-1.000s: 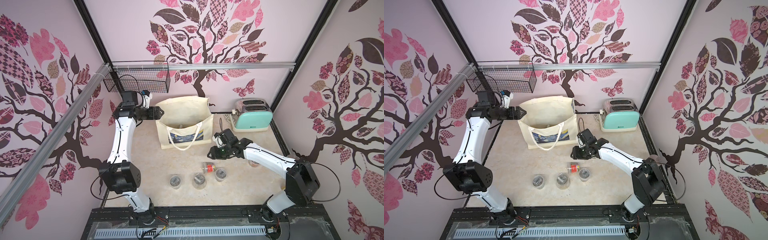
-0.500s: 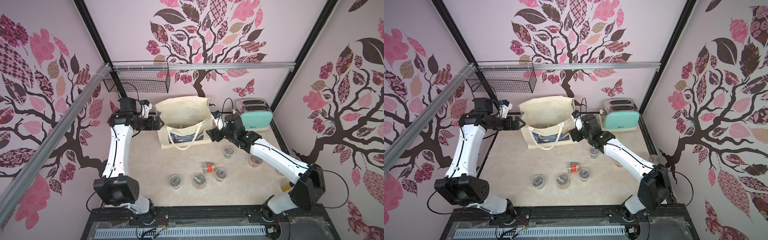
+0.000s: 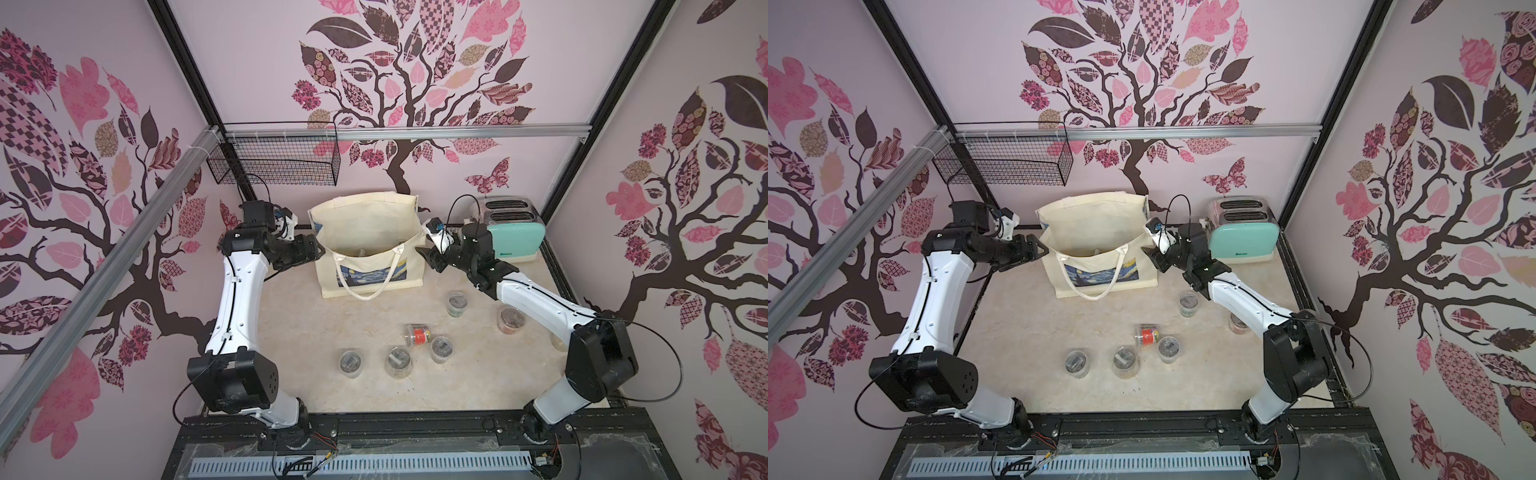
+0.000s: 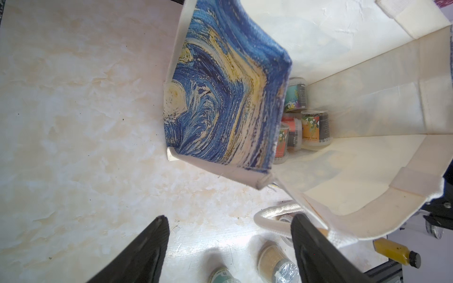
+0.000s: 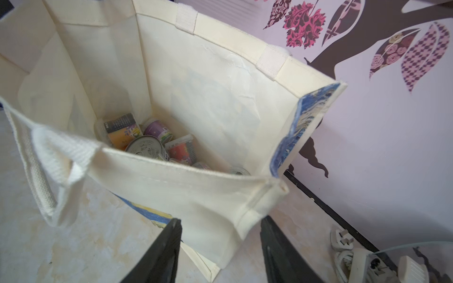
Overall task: Take out the seed jars from the canvas bag
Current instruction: Adjust the canvas bag at the center of the board.
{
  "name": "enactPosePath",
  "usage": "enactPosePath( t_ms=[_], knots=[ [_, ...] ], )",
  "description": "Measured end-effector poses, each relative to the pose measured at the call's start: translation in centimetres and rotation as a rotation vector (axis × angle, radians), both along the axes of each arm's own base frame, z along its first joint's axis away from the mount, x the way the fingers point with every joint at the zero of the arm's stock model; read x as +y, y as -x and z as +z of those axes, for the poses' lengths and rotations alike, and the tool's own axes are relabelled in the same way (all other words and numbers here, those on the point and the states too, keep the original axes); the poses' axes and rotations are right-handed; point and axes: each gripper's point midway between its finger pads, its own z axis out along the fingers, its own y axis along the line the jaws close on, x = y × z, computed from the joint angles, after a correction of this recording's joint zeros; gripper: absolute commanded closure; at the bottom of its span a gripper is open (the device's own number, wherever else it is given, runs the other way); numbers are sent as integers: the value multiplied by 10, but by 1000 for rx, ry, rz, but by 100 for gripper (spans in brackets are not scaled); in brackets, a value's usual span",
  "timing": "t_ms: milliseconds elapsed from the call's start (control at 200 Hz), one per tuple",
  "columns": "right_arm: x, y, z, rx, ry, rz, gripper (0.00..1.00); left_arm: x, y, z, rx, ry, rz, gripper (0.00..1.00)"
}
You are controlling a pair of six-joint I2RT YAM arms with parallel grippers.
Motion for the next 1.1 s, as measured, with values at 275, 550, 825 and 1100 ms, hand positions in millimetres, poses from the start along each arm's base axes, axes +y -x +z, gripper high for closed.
enactPosePath(
  t_ms=[275, 550, 825, 1100],
  knots=[
    [-3, -10, 2, -37, -7, 8, 29, -6, -4, 6, -4, 71, 31, 19],
    [4, -19, -3, -36, -8, 68, 61, -13, -3, 9, 10, 138, 39, 21],
    [7, -9, -4, -29, -65, 117, 99, -6, -4, 6, 19, 103, 74, 28],
    [5, 44, -10, -58, -88, 133, 100, 6, -20, -6, 49, 57, 116, 35]
  ],
)
